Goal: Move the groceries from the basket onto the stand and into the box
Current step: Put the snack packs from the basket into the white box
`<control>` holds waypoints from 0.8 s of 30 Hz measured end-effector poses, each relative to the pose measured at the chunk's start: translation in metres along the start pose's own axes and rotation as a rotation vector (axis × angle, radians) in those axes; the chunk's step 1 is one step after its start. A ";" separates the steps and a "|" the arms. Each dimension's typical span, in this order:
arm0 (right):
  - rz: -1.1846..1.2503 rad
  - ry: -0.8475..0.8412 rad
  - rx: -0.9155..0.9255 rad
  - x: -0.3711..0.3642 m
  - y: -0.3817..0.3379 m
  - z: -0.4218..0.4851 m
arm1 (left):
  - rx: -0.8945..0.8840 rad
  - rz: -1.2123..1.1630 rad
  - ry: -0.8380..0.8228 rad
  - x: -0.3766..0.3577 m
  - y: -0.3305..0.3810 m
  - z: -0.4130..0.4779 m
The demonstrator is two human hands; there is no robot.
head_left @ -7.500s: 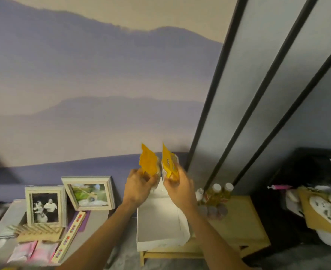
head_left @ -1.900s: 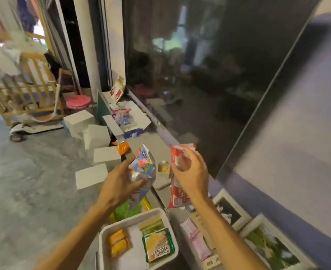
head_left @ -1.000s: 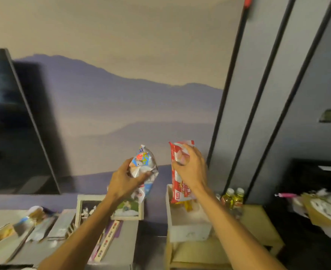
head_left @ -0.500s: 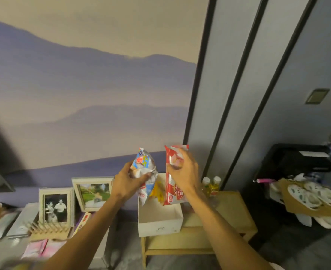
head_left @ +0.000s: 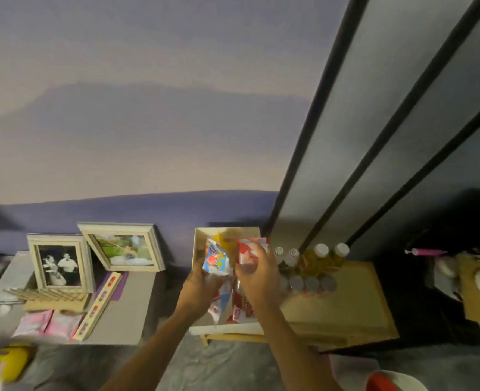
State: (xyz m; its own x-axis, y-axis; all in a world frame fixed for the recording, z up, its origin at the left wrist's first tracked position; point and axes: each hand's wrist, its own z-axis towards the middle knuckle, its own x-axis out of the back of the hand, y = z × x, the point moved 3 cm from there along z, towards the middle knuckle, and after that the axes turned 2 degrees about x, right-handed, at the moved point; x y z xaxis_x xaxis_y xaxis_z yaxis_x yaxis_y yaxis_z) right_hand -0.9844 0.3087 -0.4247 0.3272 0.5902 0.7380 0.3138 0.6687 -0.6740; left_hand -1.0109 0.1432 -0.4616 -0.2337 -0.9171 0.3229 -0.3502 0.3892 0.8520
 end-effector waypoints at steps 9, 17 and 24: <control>-0.101 -0.149 -0.005 -0.090 0.063 0.008 | 0.178 0.015 0.048 -0.039 -0.089 0.050; -0.101 -0.229 -0.083 -0.115 0.088 0.021 | 0.180 0.077 0.157 -0.057 -0.111 0.059; -0.215 -0.181 0.000 -0.081 0.069 0.014 | 0.008 0.191 0.173 -0.035 -0.063 0.036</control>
State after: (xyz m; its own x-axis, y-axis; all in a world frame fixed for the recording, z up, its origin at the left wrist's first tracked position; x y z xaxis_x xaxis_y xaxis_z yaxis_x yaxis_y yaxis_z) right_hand -1.0013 0.3133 -0.5301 0.0881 0.5058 0.8581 0.3585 0.7876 -0.5011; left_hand -1.0132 0.1534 -0.5414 -0.1381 -0.8276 0.5441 -0.3221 0.5571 0.7654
